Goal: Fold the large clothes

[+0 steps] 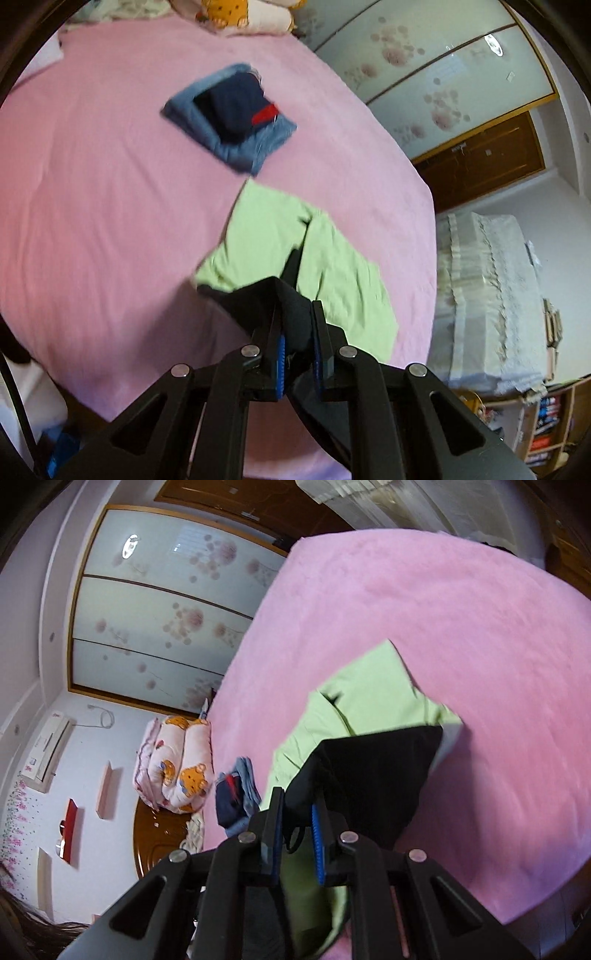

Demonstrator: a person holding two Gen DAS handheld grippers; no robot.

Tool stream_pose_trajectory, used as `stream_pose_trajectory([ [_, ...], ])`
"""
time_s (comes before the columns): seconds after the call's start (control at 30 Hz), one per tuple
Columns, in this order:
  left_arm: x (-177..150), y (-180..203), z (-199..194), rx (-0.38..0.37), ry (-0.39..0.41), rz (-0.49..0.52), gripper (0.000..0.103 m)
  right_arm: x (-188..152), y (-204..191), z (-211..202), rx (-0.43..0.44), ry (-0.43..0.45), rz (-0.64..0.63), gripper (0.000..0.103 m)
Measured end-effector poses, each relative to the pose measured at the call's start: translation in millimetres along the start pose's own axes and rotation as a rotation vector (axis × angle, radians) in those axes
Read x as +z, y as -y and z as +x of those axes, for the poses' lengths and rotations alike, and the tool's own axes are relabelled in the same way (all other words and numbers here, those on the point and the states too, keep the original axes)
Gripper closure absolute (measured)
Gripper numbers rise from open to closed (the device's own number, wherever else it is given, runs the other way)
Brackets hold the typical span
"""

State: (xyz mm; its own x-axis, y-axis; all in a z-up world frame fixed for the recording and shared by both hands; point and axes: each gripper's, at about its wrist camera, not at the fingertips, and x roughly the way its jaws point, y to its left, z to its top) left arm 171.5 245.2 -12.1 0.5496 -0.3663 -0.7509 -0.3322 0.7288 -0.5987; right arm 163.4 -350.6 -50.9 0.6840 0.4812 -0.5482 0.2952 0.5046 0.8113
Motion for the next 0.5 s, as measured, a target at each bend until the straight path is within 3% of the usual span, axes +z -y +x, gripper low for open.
stream_pose_trajectory([
  [0.3,69.5,29.0,50.2,0.027,0.054,-0.021,0.095,77.8,-3.8,45.9,0.088,0.028,0.069,0.091],
  [0.5,109.9,40.0,100.7,0.048,0.084,-0.013,0.095,116.9,-6.2,86.5,0.084,0.087,0.060,0.091],
])
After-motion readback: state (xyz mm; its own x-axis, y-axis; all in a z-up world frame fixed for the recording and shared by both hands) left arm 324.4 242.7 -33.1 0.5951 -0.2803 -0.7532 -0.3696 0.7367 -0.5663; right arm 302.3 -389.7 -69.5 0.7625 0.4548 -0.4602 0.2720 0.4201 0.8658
